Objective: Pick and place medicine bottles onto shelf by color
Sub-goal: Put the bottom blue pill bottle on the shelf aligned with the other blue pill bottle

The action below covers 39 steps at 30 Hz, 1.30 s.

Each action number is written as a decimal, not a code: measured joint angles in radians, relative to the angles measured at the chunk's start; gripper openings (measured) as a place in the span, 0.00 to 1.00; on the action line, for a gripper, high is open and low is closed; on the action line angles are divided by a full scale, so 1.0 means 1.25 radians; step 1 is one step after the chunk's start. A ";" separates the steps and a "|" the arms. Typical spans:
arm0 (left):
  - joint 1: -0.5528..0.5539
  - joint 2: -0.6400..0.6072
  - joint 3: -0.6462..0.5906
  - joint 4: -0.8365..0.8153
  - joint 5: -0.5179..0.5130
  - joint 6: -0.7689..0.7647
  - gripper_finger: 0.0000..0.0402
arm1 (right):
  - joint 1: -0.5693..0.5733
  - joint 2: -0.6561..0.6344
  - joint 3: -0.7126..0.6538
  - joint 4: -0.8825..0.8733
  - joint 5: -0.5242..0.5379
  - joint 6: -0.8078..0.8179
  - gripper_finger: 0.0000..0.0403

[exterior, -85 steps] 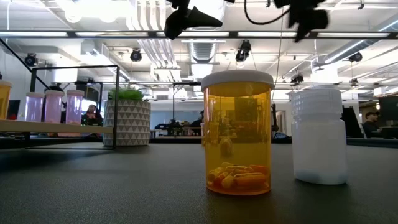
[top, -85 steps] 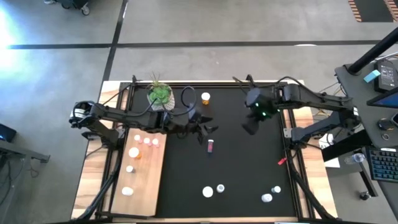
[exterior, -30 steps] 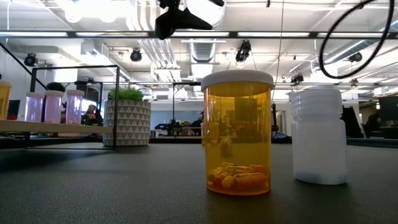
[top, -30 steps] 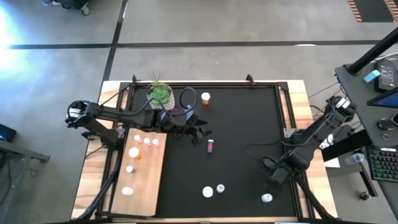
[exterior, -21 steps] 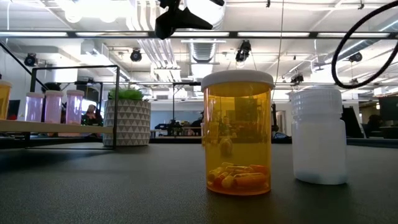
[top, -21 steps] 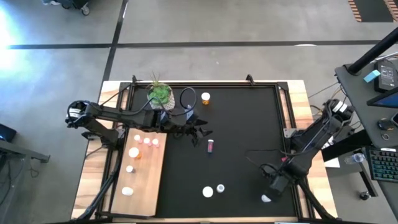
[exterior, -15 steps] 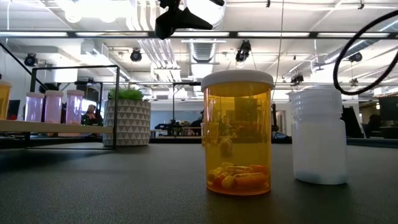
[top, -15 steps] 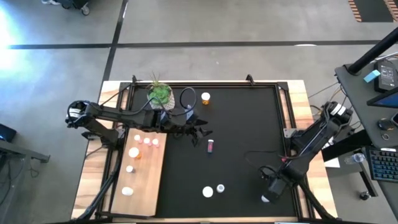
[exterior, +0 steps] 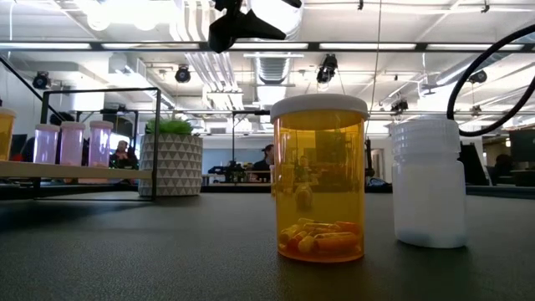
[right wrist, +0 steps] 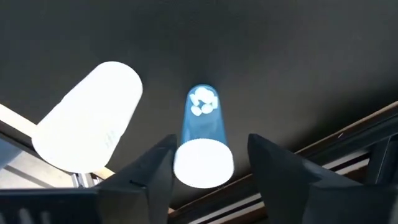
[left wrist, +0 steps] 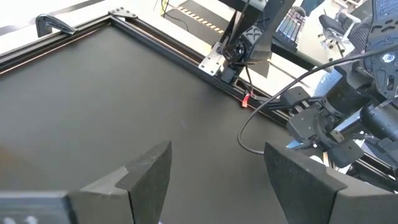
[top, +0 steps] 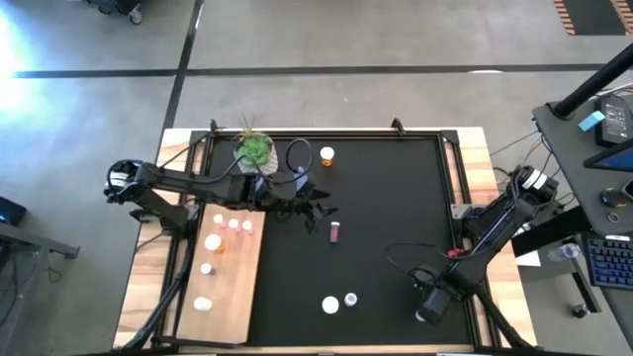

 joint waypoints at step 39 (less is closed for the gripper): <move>-0.001 -0.069 0.001 -0.060 0.127 0.000 0.60 | -0.568 0.140 0.228 -0.051 0.092 -0.532 0.30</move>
